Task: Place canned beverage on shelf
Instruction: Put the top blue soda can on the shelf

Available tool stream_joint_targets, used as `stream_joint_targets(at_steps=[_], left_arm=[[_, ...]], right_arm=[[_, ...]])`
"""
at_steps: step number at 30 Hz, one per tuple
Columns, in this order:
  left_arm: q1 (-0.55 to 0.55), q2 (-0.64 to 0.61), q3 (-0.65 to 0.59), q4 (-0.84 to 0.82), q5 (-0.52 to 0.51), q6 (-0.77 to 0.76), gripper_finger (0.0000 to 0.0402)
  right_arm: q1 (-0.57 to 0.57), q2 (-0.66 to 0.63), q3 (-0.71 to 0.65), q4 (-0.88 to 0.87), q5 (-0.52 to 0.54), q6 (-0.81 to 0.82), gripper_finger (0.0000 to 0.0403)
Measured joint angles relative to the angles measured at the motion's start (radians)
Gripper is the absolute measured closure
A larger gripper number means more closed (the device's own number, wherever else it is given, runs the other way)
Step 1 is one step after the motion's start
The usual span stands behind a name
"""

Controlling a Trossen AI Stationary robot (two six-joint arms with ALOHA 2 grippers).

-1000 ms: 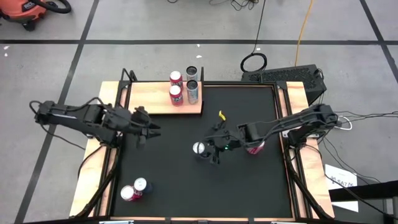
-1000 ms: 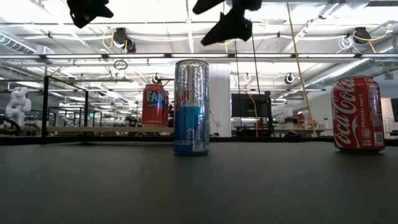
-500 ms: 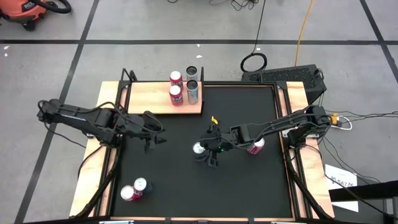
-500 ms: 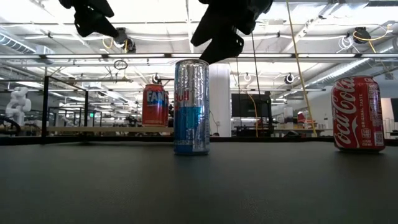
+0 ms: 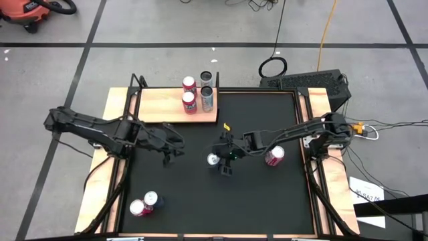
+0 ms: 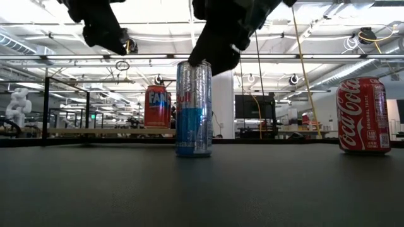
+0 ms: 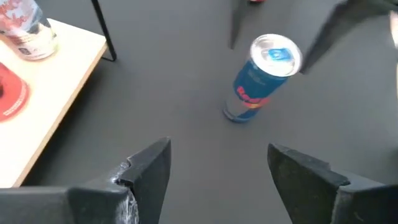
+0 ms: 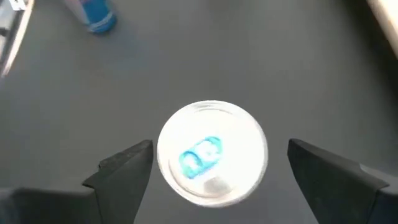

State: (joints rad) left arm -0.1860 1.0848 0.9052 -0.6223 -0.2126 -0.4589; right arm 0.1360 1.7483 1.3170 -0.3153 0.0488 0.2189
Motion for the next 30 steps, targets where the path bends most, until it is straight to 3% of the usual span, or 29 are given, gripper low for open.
stream_joint_targets(at_steps=[7, 15, 22, 30], left_arm=[[0.0, 0.087, 0.0, 0.017, 0.0, -0.007, 0.0132], [0.0, 0.128, 0.0, 0.054, 0.003, -0.007, 0.0132], [0.009, 0.154, 0.0, 0.107, -0.003, -0.006, 0.0132], [0.009, 0.15, -0.001, 0.122, -0.001, 0.001, 0.0132]], right_arm=[[0.001, 0.05, -0.001, 0.014, 0.001, 0.056, 0.0081], [0.001, 0.043, 0.006, 0.028, 0.001, 0.072, 0.0195], [0.0, 0.043, 0.114, 0.01, 0.001, 0.032, 0.0195], [-0.025, 0.041, 0.317, -0.146, 0.006, -0.079, 0.0176]])
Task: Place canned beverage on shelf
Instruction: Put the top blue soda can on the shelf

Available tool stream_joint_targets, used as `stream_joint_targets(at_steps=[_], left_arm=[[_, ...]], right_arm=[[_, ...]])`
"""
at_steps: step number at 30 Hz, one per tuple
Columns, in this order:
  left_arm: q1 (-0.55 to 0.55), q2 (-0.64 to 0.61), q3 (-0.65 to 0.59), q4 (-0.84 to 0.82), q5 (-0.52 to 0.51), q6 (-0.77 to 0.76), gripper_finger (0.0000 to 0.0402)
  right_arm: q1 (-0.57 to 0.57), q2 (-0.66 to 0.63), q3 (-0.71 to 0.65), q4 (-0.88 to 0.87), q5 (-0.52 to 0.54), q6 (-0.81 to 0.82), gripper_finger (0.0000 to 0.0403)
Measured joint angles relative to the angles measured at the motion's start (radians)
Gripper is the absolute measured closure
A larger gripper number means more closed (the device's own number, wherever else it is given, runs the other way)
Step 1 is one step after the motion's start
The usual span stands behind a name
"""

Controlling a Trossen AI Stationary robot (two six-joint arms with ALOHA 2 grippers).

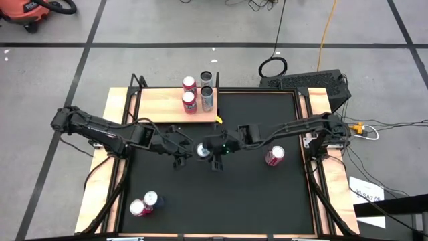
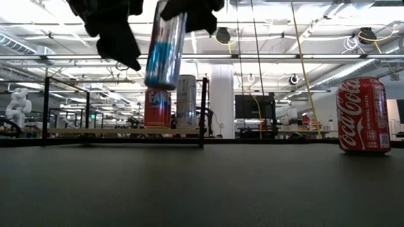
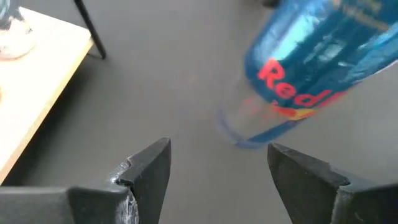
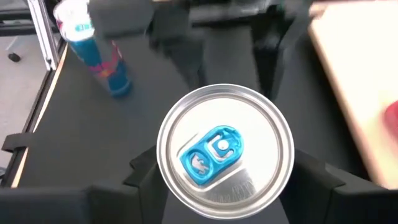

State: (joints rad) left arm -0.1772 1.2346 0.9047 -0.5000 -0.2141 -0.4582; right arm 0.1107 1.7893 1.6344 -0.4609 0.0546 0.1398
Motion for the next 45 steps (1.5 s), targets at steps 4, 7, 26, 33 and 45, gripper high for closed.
stream_joint_targets(at_steps=[4, 7, 26, 33, 45], left_arm=[[0.0, 0.0, 0.0, 0.082, 0.048, 0.034, 0.0132], [-0.001, 0.0, 0.0, 0.113, 0.048, 0.049, 0.0132], [0.0, 0.006, -0.002, 0.299, 0.03, 0.237, 0.0132], [-0.001, 0.001, -0.001, 0.314, 0.014, 0.282, 0.0132], [0.106, -0.117, 0.0, 0.296, -0.139, 0.3, 0.0172]], right_arm=[[-0.017, 0.0, 0.053, -0.023, -0.009, -0.044, 0.0183], [-0.027, 0.0, 0.077, -0.035, -0.01, -0.06, 0.0181], [-0.039, -0.001, 0.078, -0.022, -0.086, -0.073, 0.0179], [-0.041, -0.001, 0.078, -0.006, -0.082, -0.057, 0.0168], [-0.107, -0.122, 0.078, -0.001, 0.051, 0.007, 0.009]])
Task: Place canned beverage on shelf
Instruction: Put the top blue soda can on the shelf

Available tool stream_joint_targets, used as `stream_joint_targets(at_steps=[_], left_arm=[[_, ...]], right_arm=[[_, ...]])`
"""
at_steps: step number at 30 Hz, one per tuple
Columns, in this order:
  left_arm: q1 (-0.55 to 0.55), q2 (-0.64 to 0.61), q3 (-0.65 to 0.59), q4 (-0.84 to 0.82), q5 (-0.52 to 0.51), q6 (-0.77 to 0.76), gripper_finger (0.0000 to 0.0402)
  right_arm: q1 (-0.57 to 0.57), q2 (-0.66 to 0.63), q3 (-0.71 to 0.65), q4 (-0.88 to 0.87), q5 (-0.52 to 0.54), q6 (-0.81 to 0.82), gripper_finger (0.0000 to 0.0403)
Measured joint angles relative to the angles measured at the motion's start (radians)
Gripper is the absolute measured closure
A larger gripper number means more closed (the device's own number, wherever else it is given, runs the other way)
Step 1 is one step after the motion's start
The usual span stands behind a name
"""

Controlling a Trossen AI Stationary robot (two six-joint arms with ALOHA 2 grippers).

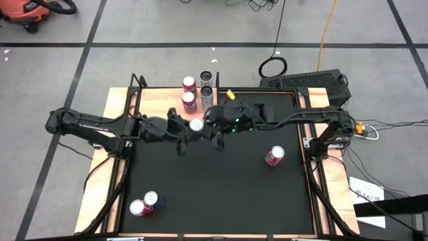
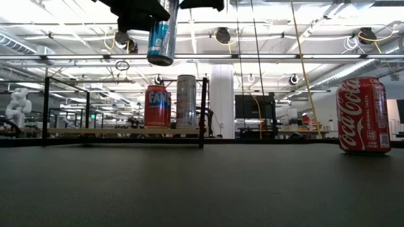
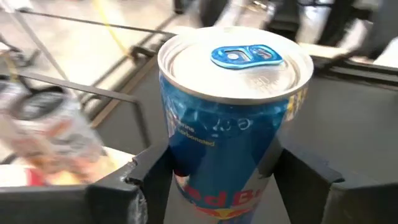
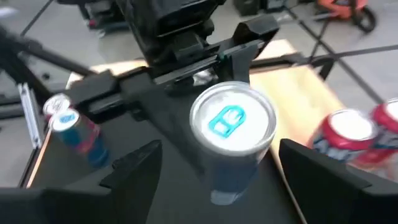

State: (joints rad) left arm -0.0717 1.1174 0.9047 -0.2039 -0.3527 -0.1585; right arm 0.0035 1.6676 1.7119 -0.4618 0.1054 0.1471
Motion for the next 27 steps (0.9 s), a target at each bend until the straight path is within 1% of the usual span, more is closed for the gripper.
stream_joint_targets(at_steps=[3, 6, 10, 12, 19, 24, 27], left_arm=[[0.064, -0.031, 0.0, -0.001, -0.001, 0.036, 0.0189], [0.136, -0.059, 0.0, -0.007, 0.001, 0.063, 0.0192], [0.249, -0.079, 0.0, -0.039, 0.011, 0.109, 0.0193], [0.311, -0.079, 0.0, -0.049, 0.042, 0.137, 0.0193], [0.508, -0.08, 0.0, -0.046, 0.17, 0.165, 0.0194], [0.616, -0.093, 0.0, -0.012, 0.25, 0.176, 0.0195], [0.67, -0.097, 0.0, 0.009, 0.279, 0.175, 0.0195]], right_arm=[[-0.017, -0.038, 0.0, -0.006, 0.03, 0.001, 0.0081], [-0.029, -0.074, 0.0, -0.02, 0.057, 0.001, 0.0079], [-0.039, -0.109, 0.0, -0.08, 0.058, 0.009, 0.0079], [-0.044, -0.11, 0.0, -0.127, 0.058, 0.015, 0.0079], [-0.048, -0.11, 0.0, -0.307, 0.059, 0.065, 0.0078], [-0.048, -0.11, 0.0, -0.341, 0.059, 0.081, 0.0078], [-0.048, -0.117, 0.0, -0.344, 0.059, 0.081, 0.0078]])
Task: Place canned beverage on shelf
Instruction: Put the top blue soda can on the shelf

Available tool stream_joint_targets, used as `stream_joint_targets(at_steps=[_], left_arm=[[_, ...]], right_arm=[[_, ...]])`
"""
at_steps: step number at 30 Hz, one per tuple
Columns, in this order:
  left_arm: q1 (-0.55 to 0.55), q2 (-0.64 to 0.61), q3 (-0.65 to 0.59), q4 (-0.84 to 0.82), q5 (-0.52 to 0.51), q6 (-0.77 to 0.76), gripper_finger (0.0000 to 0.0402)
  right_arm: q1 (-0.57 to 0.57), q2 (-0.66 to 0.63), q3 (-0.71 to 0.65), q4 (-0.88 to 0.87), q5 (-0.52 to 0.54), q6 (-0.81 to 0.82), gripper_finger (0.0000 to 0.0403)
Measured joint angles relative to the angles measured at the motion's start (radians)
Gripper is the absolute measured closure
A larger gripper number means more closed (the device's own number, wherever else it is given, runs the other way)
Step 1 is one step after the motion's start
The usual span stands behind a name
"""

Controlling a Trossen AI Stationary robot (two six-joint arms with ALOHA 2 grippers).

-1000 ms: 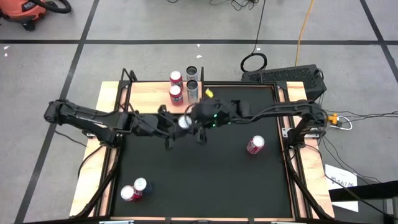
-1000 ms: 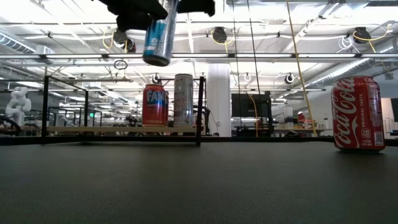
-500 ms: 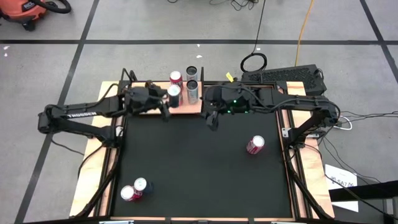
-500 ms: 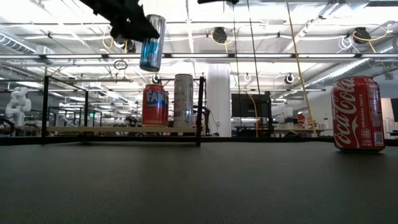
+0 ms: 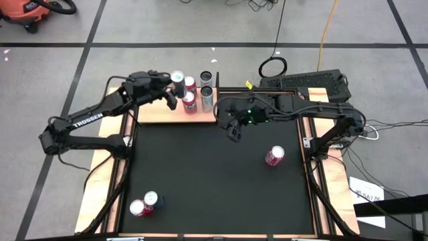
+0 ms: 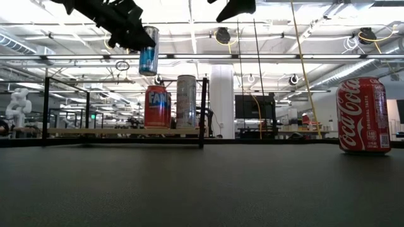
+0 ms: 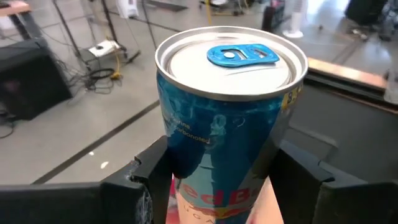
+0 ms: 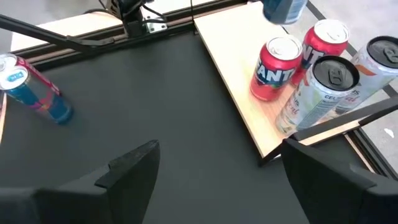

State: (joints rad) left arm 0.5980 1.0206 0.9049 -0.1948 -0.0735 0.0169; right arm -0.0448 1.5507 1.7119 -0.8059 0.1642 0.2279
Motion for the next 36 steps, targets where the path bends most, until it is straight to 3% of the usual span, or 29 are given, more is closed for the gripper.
stream_joint_targets(at_steps=[5, 9, 13, 16, 27, 36], left_arm=[[0.107, 0.0, -0.101, 0.107, 0.011, 0.015, 0.0195], [0.195, 0.001, -0.214, 0.25, 0.086, -0.018, 0.0195], [0.244, 0.012, -0.276, 0.386, 0.128, 0.019, 0.0195], [0.275, 0.044, -0.315, 0.398, 0.144, 0.023, 0.0195], [0.298, 0.18, -0.407, 0.623, 0.159, 0.107, 0.0195], [0.313, 0.291, -0.42, 0.663, 0.159, 0.112, 0.0195]], right_arm=[[0.001, -0.007, -0.001, -0.012, 0.05, -0.005, 0.0078], [0.0, -0.024, -0.001, -0.056, 0.103, -0.003, 0.0078], [-0.002, -0.025, -0.001, -0.071, 0.104, -0.004, 0.0078], [-0.012, -0.026, -0.001, -0.069, 0.101, -0.007, 0.0078], [-0.039, -0.028, -0.001, -0.069, 0.098, -0.012, 0.0078], [-0.039, -0.028, -0.001, -0.083, 0.097, 0.015, 0.0078]])
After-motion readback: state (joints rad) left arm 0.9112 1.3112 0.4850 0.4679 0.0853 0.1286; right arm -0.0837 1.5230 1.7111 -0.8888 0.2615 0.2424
